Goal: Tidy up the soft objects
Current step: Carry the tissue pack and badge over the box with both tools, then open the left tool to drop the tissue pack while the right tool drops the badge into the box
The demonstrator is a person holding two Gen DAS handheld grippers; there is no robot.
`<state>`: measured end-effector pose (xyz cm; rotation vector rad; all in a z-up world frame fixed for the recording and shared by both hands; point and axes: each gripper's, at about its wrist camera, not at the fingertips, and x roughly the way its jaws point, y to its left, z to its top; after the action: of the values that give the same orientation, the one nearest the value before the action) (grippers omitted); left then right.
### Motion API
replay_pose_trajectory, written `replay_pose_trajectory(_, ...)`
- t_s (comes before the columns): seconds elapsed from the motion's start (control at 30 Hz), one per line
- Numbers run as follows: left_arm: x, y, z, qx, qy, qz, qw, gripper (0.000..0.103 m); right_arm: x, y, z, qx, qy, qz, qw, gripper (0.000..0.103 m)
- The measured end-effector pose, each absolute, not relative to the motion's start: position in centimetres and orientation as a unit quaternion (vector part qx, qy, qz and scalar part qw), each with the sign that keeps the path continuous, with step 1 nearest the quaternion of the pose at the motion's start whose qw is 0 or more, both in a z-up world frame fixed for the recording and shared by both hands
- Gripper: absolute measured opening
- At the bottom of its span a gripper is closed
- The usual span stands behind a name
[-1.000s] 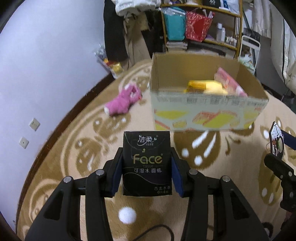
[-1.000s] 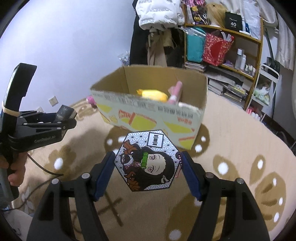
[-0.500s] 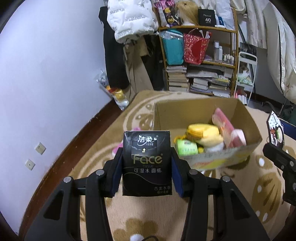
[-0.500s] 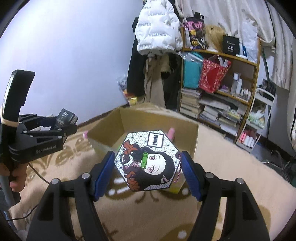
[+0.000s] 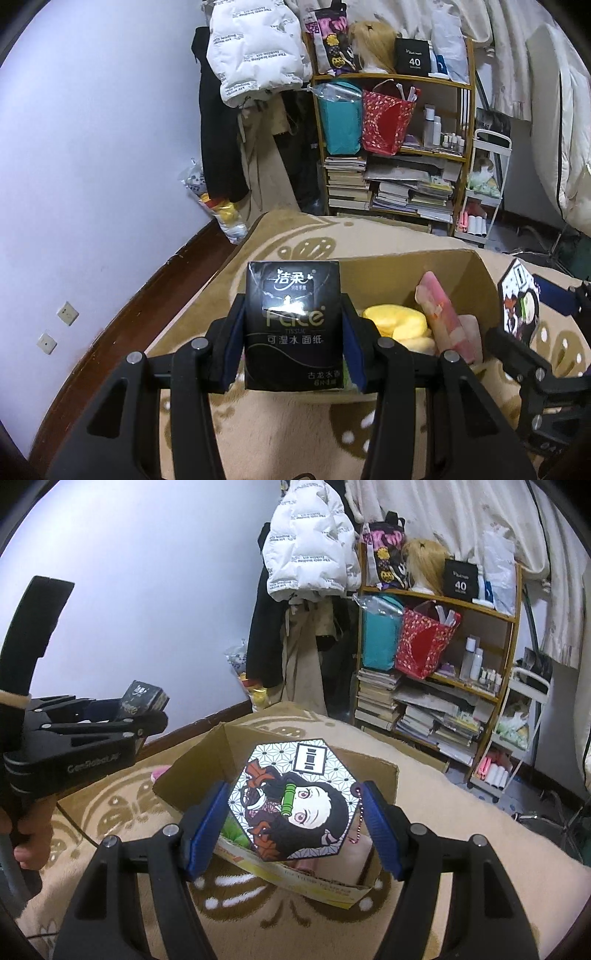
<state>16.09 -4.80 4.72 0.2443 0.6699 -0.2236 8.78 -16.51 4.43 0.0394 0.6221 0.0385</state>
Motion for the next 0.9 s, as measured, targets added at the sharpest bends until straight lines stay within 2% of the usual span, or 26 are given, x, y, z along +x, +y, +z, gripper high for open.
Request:
replay_pose_trajectory(0.4, 19.7, -6.1, 1.1, 0.124, 0.357, -0.142, 0.915, 0.045, 11.5, -17.8, 2.7, 0.023, 0.322, 0.016, 0.946, 0.076)
replay_pose_trajectory(0.9, 19.4, -7.5, -0.8, 0.146, 0.376, -0.170, 0.899, 0.046, 12.1, -18.1, 1.3, 0.025, 0.341, 0.002, 0.940, 0.076)
